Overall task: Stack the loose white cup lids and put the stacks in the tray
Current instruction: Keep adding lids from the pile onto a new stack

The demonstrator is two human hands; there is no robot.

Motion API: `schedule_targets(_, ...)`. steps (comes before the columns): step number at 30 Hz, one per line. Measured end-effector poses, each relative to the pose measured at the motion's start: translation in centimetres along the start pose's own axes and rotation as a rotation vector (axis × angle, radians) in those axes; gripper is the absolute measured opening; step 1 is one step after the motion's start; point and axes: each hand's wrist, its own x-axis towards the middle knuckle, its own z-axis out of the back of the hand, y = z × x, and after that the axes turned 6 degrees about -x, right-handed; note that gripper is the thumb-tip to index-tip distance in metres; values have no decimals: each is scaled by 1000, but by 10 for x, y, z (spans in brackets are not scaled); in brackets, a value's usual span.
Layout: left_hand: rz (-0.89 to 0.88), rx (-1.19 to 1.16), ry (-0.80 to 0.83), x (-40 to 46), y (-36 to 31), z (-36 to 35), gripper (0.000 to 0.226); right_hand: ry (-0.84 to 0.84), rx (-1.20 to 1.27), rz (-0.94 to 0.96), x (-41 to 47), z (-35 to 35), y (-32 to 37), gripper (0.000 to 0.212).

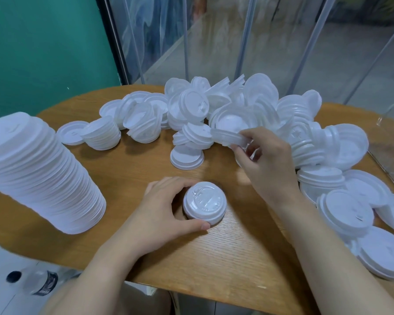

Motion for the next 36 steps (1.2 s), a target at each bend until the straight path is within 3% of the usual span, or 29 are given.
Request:
schedule_targets(5,-7,2,-15,-1,2,-1,66,100,444,-221,-28,27,23,2)
schedule_targets(9,-16,16,5,2,0,-2,71,275,456,-300,-55,38,21,10)
schedule_targets(14,-33,-13,10,3,-2,-6,68,373,410,-391,-57,32,21,15)
schedule_targets(20,-29,-17,10,3,-2,-7,75,563,275,-371,-57,26,25,21)
schedule_targets(25,1,7,5,3,-3,-7,81,556,196,-340,-58,20,27,23)
schedule_targets(29,71,-16,18,2,0,-7,108,538,88,-333,-56,16,25,28)
schedule_targets(33,0,-42,31,2,-1,-5,82,504,59,-329,-55,13,23,26)
schedule_targets(36,-30,-40,20,2,-2,-4,71,281,-62,-206,-48,12,11,25)
